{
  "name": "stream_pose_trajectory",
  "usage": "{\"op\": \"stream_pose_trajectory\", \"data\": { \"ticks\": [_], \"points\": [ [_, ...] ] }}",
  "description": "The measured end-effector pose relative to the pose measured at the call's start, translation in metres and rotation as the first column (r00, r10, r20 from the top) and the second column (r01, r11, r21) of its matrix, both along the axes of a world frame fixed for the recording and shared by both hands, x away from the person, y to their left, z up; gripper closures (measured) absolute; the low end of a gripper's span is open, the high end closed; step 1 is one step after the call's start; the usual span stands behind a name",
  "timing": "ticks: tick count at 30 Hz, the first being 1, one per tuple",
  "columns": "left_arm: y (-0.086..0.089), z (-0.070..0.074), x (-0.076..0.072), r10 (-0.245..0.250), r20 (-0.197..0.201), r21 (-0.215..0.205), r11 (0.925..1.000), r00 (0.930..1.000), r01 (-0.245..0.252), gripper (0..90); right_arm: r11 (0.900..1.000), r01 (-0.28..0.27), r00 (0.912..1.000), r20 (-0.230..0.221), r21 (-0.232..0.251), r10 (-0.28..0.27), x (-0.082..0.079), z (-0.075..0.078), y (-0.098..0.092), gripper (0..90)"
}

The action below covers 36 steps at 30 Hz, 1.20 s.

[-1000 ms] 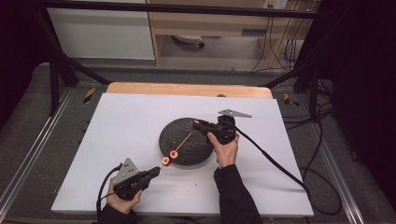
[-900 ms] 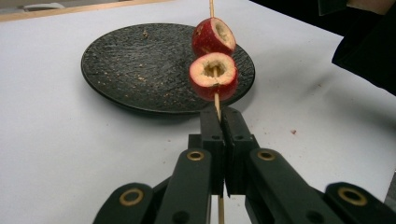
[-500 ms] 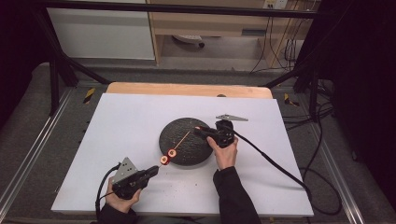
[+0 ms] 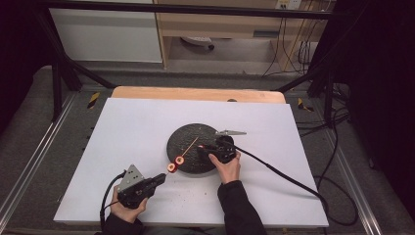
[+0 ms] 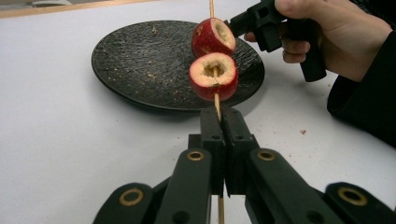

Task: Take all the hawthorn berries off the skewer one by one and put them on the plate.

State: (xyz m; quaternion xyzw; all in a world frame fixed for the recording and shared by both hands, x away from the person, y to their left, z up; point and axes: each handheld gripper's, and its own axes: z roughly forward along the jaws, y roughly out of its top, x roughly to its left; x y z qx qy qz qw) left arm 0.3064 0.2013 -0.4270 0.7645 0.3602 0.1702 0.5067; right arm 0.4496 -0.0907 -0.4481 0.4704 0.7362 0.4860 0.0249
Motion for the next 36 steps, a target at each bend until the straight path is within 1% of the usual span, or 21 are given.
{"op": "stream_pose_trajectory", "data": {
  "ticks": [5, 8, 11, 14, 16, 20, 21, 22, 23, 25, 26, 27, 29, 30, 32, 36],
  "points": [
    [0.0, 0.0, 0.0, 0.0, 0.0, 0.002, 1.0, 1.0, 0.0, 88.4, 0.999, -0.004, 0.9999, -0.01, -0.034, 0.004, 0.0, -0.005, 0.001, 62.3],
    [0.0, 0.0, 0.0, 0.0, -0.001, 0.002, 1.0, 1.0, 0.0, 88.4, 0.999, -0.006, 1.0, -0.003, -0.046, 0.006, -0.001, -0.005, 0.001, 60.3],
    [0.0, 0.0, 0.0, 0.0, 0.0, 0.001, 1.0, 1.0, 0.0, 88.4, 0.999, -0.004, 0.9999, 0.012, -0.049, 0.004, -0.002, -0.001, -0.001, 55.7],
    [0.0, 0.0, 0.0, 0.001, 0.0, 0.001, 1.0, 1.0, -0.001, 88.4, 0.998, -0.008, 0.9991, 0.042, -0.06, 0.011, -0.004, 0.006, -0.003, 49.6],
    [0.0, 0.0, 0.0, 0.001, 0.0, 0.001, 1.0, 1.0, -0.001, 88.4, 0.998, -0.014, 0.9981, 0.059, -0.06, 0.017, -0.007, 0.012, -0.005, 43.3],
    [0.0, 0.0, 0.0, 0.001, -0.001, 0.002, 1.0, 1.0, -0.001, 88.4, 0.999, -0.033, 0.9954, 0.089, -0.04, 0.037, -0.014, 0.022, -0.009, 29.2],
    [0.0, 0.0, 0.0, 0.001, -0.001, 0.002, 1.0, 1.0, -0.001, 88.4, 0.999, -0.033, 0.9954, 0.089, -0.04, 0.037, -0.014, 0.022, -0.009, 29.2],
    [-0.001, 0.0, 0.0, 0.001, -0.001, 0.002, 1.0, 1.0, -0.001, 88.4, 0.998, -0.046, 0.9933, 0.105, -0.035, 0.049, -0.02, 0.026, -0.01, 21.9],
    [-0.001, 0.0, 0.0, 0.001, -0.001, 0.002, 1.0, 1.0, -0.001, 88.4, 0.998, -0.051, 0.9926, 0.108, -0.031, 0.054, -0.021, 0.027, -0.01, 19.2],
    [-0.001, 0.0, 0.0, 0.0, -0.001, 0.005, 1.0, 1.0, 0.0, 88.4, 0.997, -0.07, 0.9908, 0.115, -0.015, 0.071, -0.027, 0.031, -0.01, 16.1],
    [-0.001, 0.0, 0.0, 0.0, -0.001, 0.005, 1.0, 1.0, 0.0, 88.4, 0.997, -0.07, 0.9908, 0.115, -0.015, 0.071, -0.027, 0.031, -0.01, 16.1],
    [-0.001, 0.0, 0.0, 0.0, -0.001, 0.006, 1.0, 1.0, 0.0, 88.4, 0.997, -0.08, 0.9889, 0.125, -0.003, 0.08, -0.031, 0.032, -0.009, 11.8],
    [-0.001, 0.0, 0.0, 0.0, 0.0, 0.006, 1.0, 1.0, 0.0, 88.4, 0.996, -0.086, 0.9885, 0.125, 0.002, 0.085, -0.033, 0.032, -0.009, 10.5],
    [-0.001, 0.0, 0.0, 0.0, -0.001, 0.007, 1.0, 1.0, 0.0, 88.4, 0.995, -0.096, 0.9878, 0.124, 0.011, 0.094, -0.038, 0.032, -0.007, 8.1],
    [-0.001, 0.0, 0.0, 0.0, -0.001, 0.007, 1.0, 1.0, 0.0, 88.4, 0.995, -0.103, 0.9868, 0.128, 0.017, 0.1, -0.041, 0.032, -0.006, 6.8],
    [-0.001, 0.0, 0.0, 0.0, -0.001, 0.007, 1.0, 1.0, 0.0, 88.4, 0.993, -0.11, 0.9868, 0.124, 0.046, 0.104, -0.046, 0.032, -0.004, 6.3]
  ]
}}
